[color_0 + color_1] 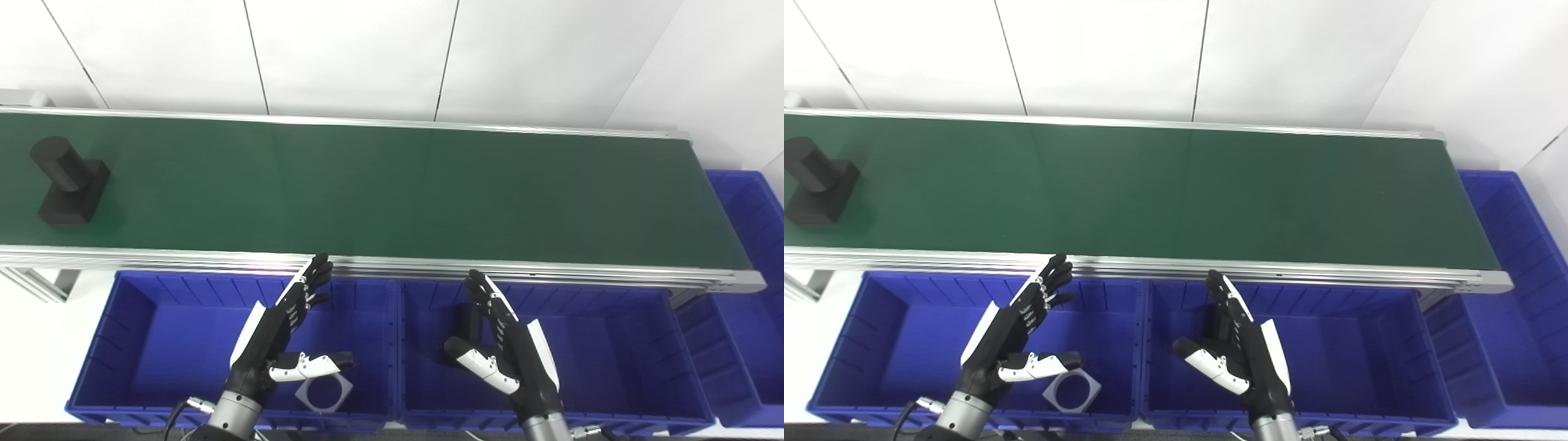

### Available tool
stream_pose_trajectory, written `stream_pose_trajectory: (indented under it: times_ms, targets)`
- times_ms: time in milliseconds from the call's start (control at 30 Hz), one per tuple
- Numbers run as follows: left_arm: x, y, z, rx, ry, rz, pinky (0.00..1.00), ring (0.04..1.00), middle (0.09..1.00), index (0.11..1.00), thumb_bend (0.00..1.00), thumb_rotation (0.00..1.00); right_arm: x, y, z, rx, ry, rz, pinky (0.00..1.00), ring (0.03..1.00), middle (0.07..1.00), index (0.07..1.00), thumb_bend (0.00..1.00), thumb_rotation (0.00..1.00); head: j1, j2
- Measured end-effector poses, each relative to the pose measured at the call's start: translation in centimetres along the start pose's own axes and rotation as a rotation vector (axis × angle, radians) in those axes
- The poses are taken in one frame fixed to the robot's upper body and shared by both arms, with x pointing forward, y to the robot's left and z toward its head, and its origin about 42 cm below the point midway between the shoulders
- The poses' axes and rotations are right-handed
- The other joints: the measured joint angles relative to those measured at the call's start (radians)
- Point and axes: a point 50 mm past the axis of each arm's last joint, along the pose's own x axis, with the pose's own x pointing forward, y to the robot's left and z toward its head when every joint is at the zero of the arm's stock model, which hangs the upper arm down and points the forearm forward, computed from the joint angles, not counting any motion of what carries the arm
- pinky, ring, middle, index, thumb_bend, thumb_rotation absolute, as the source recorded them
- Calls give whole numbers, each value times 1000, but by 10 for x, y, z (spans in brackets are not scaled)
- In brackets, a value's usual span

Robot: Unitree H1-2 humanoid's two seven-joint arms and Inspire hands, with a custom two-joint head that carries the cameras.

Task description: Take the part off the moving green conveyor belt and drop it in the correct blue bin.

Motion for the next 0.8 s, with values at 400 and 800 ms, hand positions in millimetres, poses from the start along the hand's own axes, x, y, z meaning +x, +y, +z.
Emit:
stream_pose_trajectory:
  times_ms: [400, 800]
  targets:
    - [0, 0, 0, 0, 0, 0, 854, 929, 940, 944, 870, 353, 0, 0, 0, 1, 0, 0, 922, 918, 908, 935, 784, 619, 0, 2]
    - [0, 0, 0, -2, 0, 0, 858, 929, 939, 941, 875, 347, 0, 0, 0, 2, 0, -1, 924, 919, 906, 934, 781, 615, 21, -12]
